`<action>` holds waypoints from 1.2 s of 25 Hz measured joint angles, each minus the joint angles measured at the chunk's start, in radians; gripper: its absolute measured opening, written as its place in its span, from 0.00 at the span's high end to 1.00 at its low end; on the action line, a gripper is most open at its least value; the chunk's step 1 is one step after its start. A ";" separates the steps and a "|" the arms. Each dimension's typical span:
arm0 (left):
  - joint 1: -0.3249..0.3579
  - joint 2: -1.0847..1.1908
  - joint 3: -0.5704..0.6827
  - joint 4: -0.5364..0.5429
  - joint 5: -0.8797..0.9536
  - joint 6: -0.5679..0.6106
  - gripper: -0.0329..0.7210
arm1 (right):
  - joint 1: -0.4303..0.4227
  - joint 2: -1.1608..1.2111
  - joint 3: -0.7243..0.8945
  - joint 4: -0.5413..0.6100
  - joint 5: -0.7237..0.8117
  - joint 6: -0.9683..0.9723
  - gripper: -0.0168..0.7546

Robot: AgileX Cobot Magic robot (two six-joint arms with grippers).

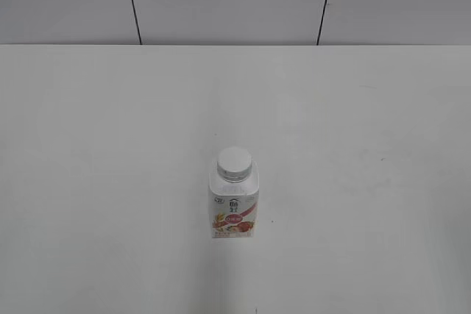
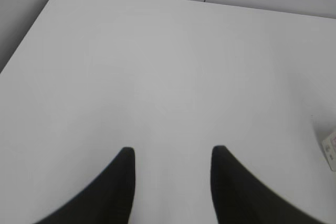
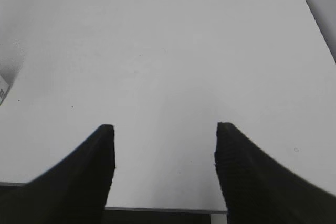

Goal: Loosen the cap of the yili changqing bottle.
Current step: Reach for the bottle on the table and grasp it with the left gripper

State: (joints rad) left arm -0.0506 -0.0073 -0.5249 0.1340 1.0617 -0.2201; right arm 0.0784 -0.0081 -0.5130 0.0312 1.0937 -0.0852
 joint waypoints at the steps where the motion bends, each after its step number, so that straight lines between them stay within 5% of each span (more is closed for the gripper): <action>1: 0.000 0.000 0.000 -0.006 0.000 0.000 0.55 | 0.000 0.000 0.000 0.000 0.000 0.000 0.35; 6: 0.000 0.001 -0.012 0.048 -0.059 0.016 0.55 | 0.000 0.000 0.000 0.000 0.000 0.000 0.35; 12: 0.000 0.122 -0.032 0.059 -0.271 0.195 0.55 | 0.000 0.000 0.000 0.000 0.000 0.000 0.35; 30: -0.023 0.874 -0.032 -0.038 -1.091 0.254 0.55 | 0.000 0.000 0.000 0.000 0.000 0.000 0.35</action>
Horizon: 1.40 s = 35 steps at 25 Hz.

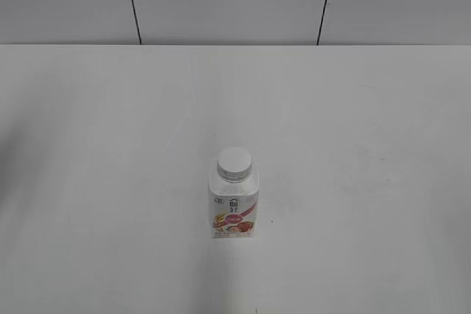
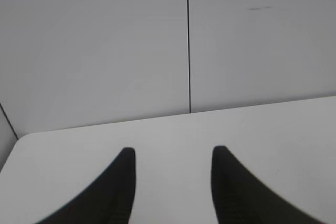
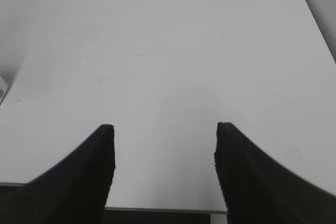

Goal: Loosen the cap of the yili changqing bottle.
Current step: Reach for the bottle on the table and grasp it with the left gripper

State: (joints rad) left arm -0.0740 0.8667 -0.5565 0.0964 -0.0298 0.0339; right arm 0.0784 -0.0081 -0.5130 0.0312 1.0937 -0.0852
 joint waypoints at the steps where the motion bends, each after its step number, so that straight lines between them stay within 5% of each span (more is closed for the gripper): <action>1: -0.005 0.046 0.000 -0.015 -0.040 0.000 0.55 | 0.000 0.000 0.000 0.000 0.000 0.000 0.35; 10: -0.189 0.424 0.000 0.030 -0.296 0.000 0.55 | 0.000 0.000 0.000 0.000 0.000 0.000 0.35; 20: -0.210 0.517 0.091 0.145 -0.531 -0.155 0.55 | 0.000 0.000 0.000 0.000 0.000 0.000 0.35; 25: -0.173 0.520 0.198 0.345 -0.677 -0.294 0.55 | 0.000 0.000 0.000 0.000 0.000 0.000 0.35; 32: 0.041 0.620 0.242 0.878 -0.920 -0.346 0.55 | 0.000 0.000 0.000 0.000 0.000 0.000 0.35; 35: 0.077 0.704 0.241 1.008 -1.006 -0.358 0.55 | 0.000 0.000 0.000 0.000 0.000 0.000 0.35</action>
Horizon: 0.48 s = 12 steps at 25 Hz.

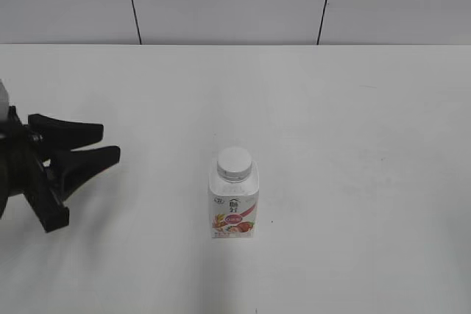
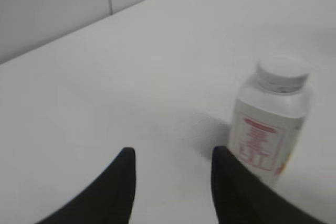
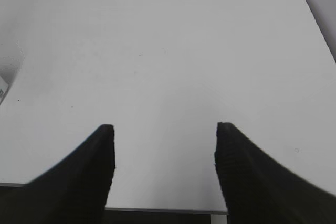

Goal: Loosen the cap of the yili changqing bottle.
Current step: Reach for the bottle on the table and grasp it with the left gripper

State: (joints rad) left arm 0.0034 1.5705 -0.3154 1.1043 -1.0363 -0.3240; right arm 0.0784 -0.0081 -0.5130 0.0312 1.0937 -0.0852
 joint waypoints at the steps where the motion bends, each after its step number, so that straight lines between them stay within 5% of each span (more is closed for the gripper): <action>1: 0.002 0.027 -0.004 0.031 -0.025 -0.002 0.55 | 0.000 0.000 0.000 0.000 0.000 0.000 0.35; 8: 0.002 0.228 -0.113 0.222 -0.093 -0.126 0.53 | 0.000 0.000 0.000 0.000 0.000 0.000 0.35; 12: 0.002 0.294 -0.202 0.308 -0.096 -0.281 0.36 | 0.000 0.000 0.000 0.000 0.000 0.000 0.35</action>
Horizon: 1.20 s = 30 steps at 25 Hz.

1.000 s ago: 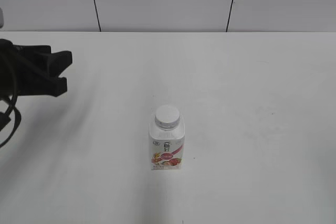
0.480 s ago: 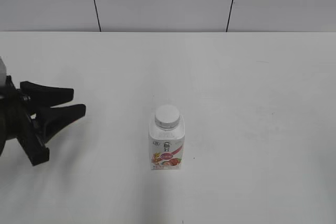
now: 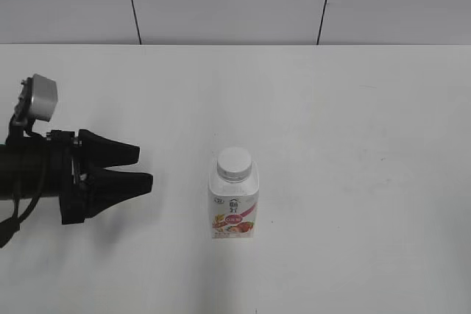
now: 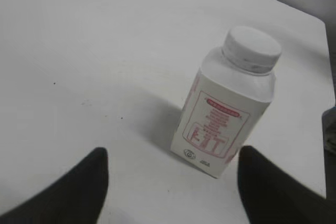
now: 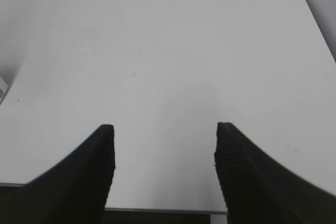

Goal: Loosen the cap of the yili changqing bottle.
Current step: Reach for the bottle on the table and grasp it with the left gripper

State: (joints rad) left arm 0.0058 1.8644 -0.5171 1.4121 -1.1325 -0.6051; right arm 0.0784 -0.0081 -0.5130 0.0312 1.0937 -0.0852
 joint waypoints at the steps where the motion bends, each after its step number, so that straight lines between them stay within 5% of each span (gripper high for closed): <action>1: 0.000 0.012 -0.017 0.013 -0.006 -0.020 0.30 | 0.000 0.000 0.000 0.000 0.000 0.000 0.35; 8: -0.053 0.034 -0.048 0.090 -0.003 -0.058 0.21 | 0.000 0.000 0.000 0.000 0.000 0.000 0.35; 19: -0.125 0.074 -0.124 0.093 0.035 -0.067 0.36 | 0.000 0.000 0.000 0.000 0.000 0.000 0.35; 25: -0.196 0.147 -0.179 0.087 0.039 -0.119 0.20 | 0.000 0.000 0.000 0.000 0.000 0.000 0.35; 30: -0.229 0.199 -0.210 0.091 0.042 -0.120 0.18 | 0.000 0.000 0.000 0.000 0.000 0.000 0.35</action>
State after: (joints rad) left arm -0.2235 2.0632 -0.7267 1.5031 -1.0906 -0.7252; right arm 0.0784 -0.0081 -0.5130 0.0312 1.0937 -0.0852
